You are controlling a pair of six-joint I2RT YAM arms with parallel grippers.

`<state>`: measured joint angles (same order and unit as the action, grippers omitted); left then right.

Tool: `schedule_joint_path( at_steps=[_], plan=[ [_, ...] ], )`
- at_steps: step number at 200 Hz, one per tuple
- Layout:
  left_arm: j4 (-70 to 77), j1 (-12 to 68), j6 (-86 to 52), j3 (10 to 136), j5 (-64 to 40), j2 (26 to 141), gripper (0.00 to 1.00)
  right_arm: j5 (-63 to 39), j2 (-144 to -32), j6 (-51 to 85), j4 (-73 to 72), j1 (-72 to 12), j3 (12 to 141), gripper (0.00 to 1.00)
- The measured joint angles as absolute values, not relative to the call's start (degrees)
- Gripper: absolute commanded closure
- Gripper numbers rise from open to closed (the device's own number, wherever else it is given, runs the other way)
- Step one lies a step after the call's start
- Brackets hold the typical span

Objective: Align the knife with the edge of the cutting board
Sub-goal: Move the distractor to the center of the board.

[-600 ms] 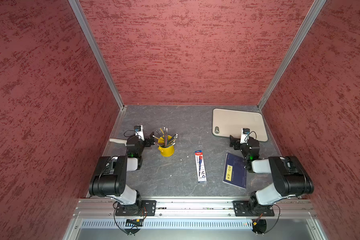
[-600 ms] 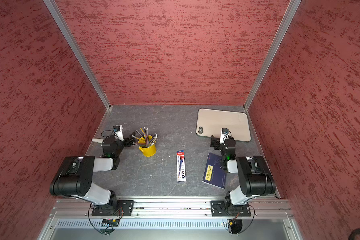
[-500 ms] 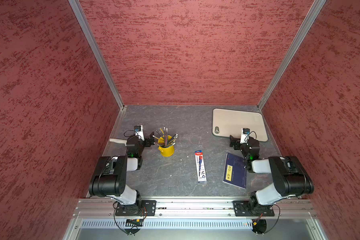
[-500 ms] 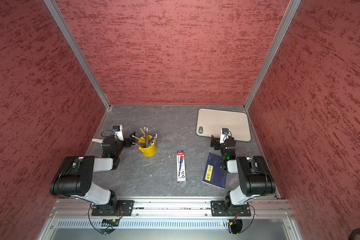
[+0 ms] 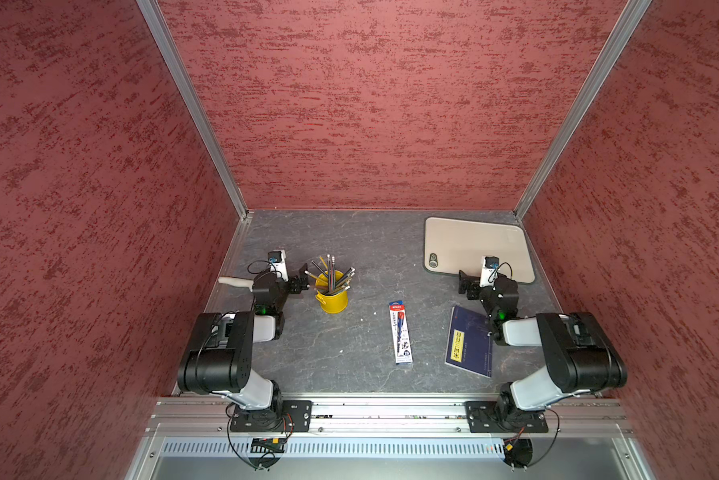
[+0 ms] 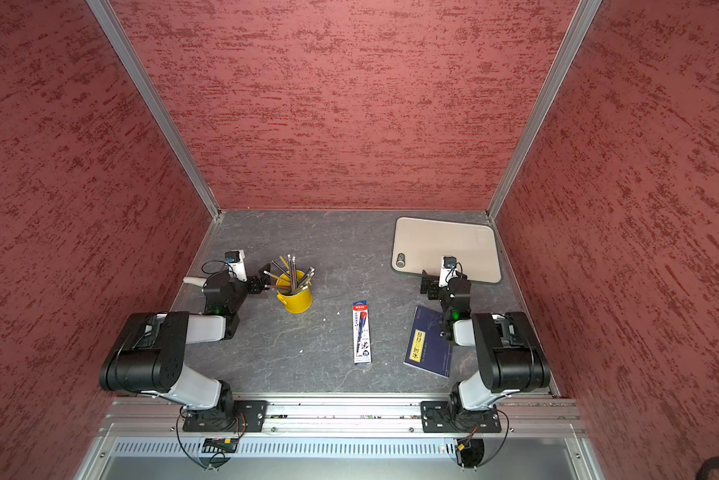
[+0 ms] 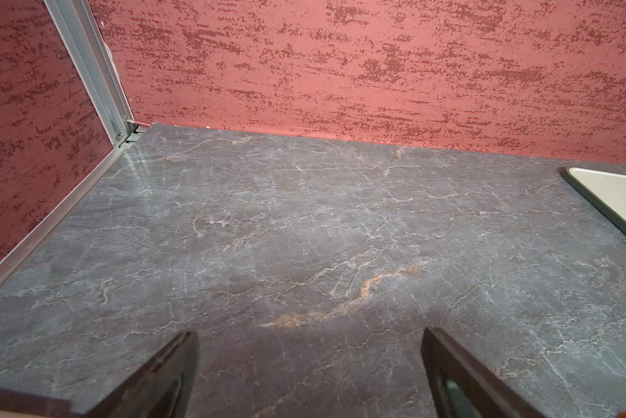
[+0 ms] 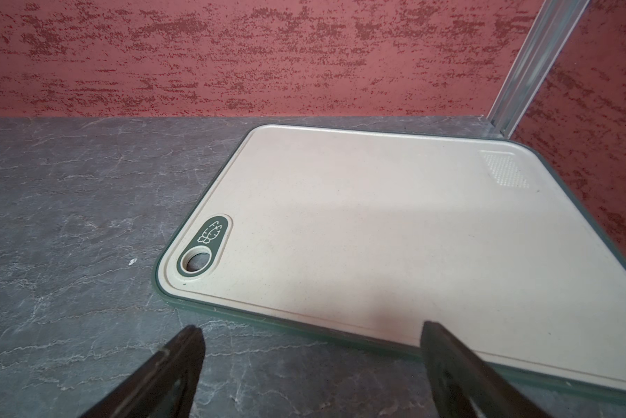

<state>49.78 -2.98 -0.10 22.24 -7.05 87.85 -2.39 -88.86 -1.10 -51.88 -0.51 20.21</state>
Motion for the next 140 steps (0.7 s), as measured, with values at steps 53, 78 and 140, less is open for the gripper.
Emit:
schedule_joint_path(
  at_steps=[53, 78, 140],
  plan=[
    [40.1, -1.0, -0.6, 23.1, -1.2, 81.6, 0.0, -1.7, -85.9, -1.0, -47.5, -0.6, 20.5, 0.02],
    [22.7, -3.0, -4.6, 31.8, 1.4, 71.1, 0.0, 3.3, -75.7, 2.0, -36.8, -0.7, 24.3, 0.02],
    [2.2, -18.4, -26.9, 40.5, -5.8, 66.9, 0.0, 12.2, -74.6, 28.7, 0.2, 1.7, 48.0, 0.02]
  ],
)
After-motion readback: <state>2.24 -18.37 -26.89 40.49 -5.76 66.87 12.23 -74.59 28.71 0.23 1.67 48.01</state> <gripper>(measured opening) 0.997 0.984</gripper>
